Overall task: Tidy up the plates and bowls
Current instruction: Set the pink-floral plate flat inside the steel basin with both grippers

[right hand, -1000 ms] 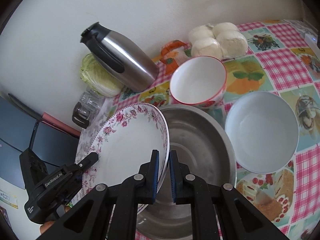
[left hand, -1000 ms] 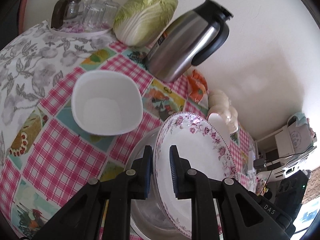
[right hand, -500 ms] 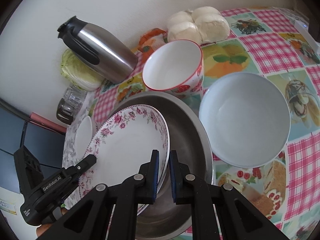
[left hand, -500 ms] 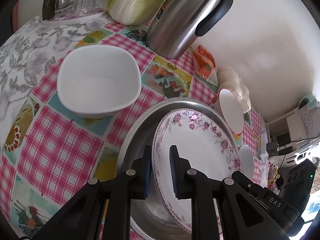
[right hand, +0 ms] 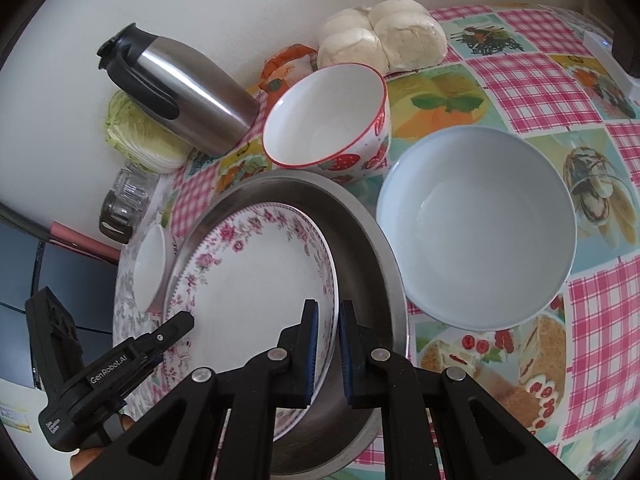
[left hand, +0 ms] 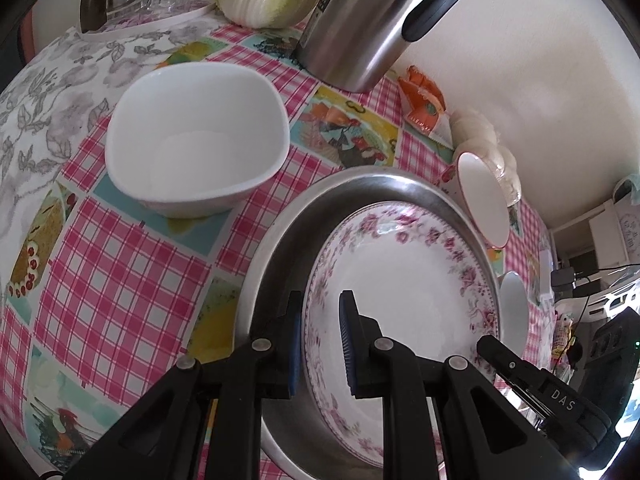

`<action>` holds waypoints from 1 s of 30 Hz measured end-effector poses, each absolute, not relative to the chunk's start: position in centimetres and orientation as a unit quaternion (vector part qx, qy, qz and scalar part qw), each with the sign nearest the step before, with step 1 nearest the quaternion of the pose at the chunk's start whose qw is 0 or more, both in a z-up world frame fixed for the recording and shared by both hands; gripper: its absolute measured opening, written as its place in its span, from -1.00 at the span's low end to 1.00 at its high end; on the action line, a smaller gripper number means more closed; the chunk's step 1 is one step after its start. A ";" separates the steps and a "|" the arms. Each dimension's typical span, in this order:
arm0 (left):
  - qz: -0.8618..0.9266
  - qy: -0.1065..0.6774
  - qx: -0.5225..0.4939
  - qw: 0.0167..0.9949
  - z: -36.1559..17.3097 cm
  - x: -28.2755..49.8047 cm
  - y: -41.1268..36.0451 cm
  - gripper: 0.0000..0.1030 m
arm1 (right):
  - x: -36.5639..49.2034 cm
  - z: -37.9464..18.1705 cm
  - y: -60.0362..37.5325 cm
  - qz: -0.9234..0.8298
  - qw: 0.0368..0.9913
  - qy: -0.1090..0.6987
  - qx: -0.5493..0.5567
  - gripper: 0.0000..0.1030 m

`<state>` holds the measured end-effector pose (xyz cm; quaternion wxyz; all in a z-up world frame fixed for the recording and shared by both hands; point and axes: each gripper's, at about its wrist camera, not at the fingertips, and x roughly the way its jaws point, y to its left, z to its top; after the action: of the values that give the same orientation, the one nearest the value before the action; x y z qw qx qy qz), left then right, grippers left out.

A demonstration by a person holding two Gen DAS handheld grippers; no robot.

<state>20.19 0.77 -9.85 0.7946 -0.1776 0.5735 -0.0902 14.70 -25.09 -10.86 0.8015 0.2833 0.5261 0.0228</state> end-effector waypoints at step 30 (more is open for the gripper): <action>-0.067 0.579 -0.153 0.798 -9.0 20.1 0.9 -0.63 | 14.4 -10.6 -23.7 0.018 0.801 0.559 0.216 -0.73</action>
<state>20.09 0.90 -8.95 0.7977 -0.1532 0.5795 -0.0666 14.44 -23.68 -10.64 0.8007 0.2160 0.5586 0.0175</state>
